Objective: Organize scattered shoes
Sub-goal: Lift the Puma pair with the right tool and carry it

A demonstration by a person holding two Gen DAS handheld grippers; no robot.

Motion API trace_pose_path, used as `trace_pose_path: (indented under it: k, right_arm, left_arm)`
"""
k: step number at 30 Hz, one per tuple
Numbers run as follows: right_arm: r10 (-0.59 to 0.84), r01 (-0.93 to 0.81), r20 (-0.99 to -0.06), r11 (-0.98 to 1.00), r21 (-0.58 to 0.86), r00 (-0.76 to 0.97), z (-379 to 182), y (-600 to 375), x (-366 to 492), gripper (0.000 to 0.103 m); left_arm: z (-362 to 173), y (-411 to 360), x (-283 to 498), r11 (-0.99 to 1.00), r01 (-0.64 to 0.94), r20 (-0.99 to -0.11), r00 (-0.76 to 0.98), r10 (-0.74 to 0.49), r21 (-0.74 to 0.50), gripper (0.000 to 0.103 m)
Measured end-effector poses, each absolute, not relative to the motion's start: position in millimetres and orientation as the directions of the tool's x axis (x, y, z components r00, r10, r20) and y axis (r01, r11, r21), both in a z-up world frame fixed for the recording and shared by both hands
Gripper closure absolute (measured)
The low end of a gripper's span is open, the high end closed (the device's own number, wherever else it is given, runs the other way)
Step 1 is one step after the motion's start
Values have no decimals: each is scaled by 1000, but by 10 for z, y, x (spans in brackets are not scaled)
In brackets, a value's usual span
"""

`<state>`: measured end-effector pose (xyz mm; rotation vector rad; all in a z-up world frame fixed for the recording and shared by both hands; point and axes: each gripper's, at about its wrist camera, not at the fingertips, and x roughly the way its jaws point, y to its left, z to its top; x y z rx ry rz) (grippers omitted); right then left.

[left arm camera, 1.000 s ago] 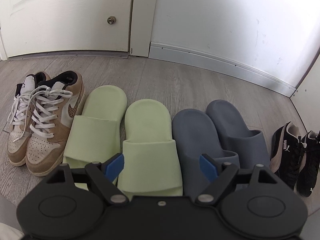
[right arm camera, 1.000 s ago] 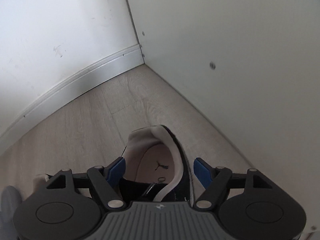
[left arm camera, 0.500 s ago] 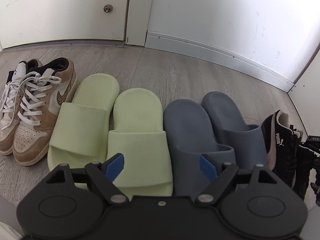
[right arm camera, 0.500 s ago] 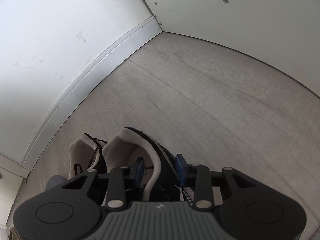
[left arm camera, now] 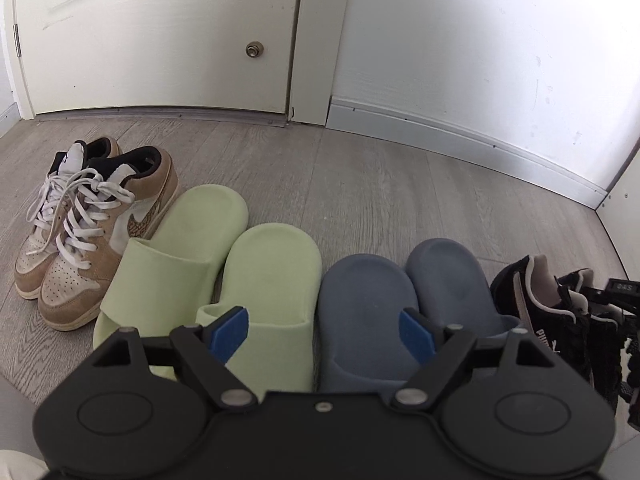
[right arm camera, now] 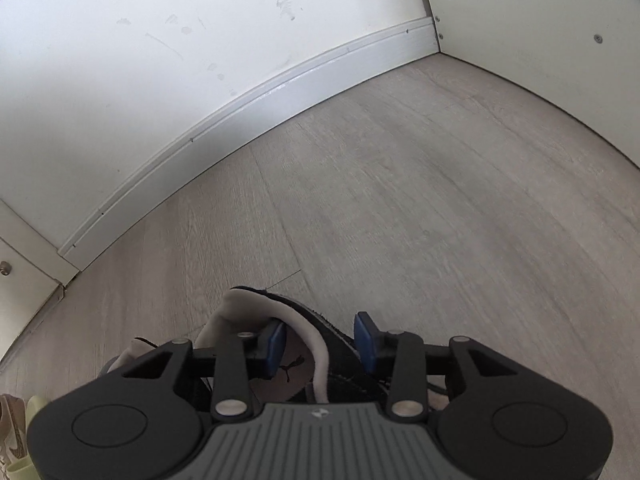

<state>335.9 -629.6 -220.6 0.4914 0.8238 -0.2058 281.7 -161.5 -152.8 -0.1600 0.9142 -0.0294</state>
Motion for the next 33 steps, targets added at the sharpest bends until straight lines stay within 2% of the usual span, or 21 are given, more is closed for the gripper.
trace_pose_path:
  k: [2,5,11,13,17,21,25,28,29,30,32,33]
  right_arm:
    - [12,359,-708,856,373,706,-2113,-6464,3165,56]
    - [5,360,-690,850,384,724,-2043,-6763,2912,35]
    - [17,442,-768,809,387,641,-2326,-6995,2792,36]
    - [-1,465,-764,794,391,645,-2358,-6946,2720,36]
    - [100,550,-740,605,576,665,-2593,-6919,2590,39]
    - [-9,541,-762,709,452,648,-2524,-6532,2651,39]
    - [22,541,-752,681,493,659,-2558,-6648,2635,38]
    - [-22,502,-749,755,422,663,-2442,-6636,2665,37]
    - [-61,472,-740,804,361,669,-2341,-6559,2667,33]
    - [-97,440,-725,846,301,682,-2236,-6469,2654,24]
    - [-128,387,-691,893,232,711,-2072,-6317,2610,12]
    - [-136,362,-674,909,206,726,-1999,-6245,2585,11]
  left_arm:
    - [-1528,-1670,2846,987,-39,-790,605,-99,-153,20]
    - [-1543,-1751,2848,986,-17,-796,593,-121,-163,20]
    - [-1455,-1968,2762,992,52,-784,609,-121,-113,20]
    - [-1440,-1984,2738,992,68,-778,615,-129,-111,20]
    - [-1467,-2006,2751,991,66,-784,606,-136,-120,20]
    - [-1499,-2022,2760,990,59,-792,595,-135,-124,20]
    - [-1448,-2003,2759,992,39,-787,605,-119,-120,20]
    - [-1416,-1988,2755,994,38,-784,612,-105,-103,20]
    - [-1413,-1985,2755,994,40,-786,609,-105,-102,20]
    - [-1410,-1982,2759,994,40,-790,603,-107,-104,20]
    - [-1409,-1978,2773,993,30,-799,591,-109,-114,20]
    - [-1405,-1976,2773,993,28,-801,588,-112,-118,20]
